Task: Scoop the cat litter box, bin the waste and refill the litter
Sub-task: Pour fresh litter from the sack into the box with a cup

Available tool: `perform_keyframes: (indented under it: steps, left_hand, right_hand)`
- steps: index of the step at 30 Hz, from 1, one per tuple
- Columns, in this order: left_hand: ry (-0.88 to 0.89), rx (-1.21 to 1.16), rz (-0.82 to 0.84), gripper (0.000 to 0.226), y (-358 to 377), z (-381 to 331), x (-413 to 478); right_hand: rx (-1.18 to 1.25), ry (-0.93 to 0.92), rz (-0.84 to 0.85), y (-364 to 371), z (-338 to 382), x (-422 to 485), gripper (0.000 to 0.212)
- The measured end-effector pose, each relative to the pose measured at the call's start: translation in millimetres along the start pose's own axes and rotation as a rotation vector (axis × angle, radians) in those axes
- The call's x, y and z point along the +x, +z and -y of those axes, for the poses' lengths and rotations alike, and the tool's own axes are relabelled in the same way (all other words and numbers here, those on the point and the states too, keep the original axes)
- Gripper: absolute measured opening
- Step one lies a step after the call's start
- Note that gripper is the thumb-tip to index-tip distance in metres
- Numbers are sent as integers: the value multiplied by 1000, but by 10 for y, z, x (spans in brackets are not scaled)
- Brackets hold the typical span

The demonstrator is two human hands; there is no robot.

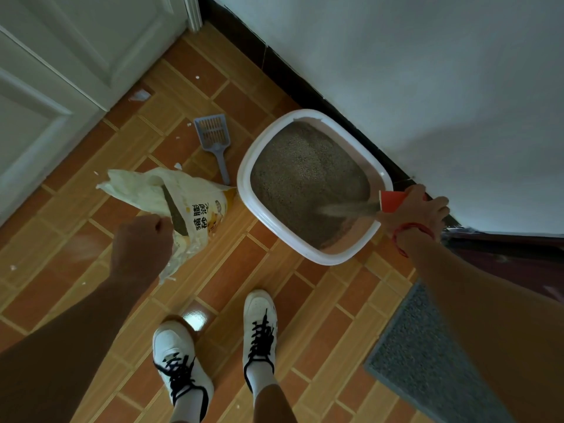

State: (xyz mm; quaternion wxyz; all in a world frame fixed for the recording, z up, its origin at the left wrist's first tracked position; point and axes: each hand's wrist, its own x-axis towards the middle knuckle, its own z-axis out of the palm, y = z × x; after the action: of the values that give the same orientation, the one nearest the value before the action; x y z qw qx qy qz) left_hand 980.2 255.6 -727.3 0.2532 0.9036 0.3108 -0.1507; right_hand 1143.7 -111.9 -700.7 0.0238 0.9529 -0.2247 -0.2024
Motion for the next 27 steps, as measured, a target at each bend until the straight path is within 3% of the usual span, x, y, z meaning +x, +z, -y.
perform_keyframes:
  steps: [16, 20, 23, 27]
  left_hand:
    - [45, -25, -46, 46, -74, 234, 6]
    - [45, -51, -56, 46, -143, 305, -26]
    - [29, -79, -71, 45, -221, 356, -63]
    - [21, -29, -78, 47, -324, 467, -92]
  right_hand:
    - [-79, -131, -117, 111, 194, -121, 79]
    - [10, -113, -60, 147, 367, -281, 82]
    - [275, -5, 121, 227, 539, -450, 94]
    - [245, -163, -2, 184, 1009, -740, 77]
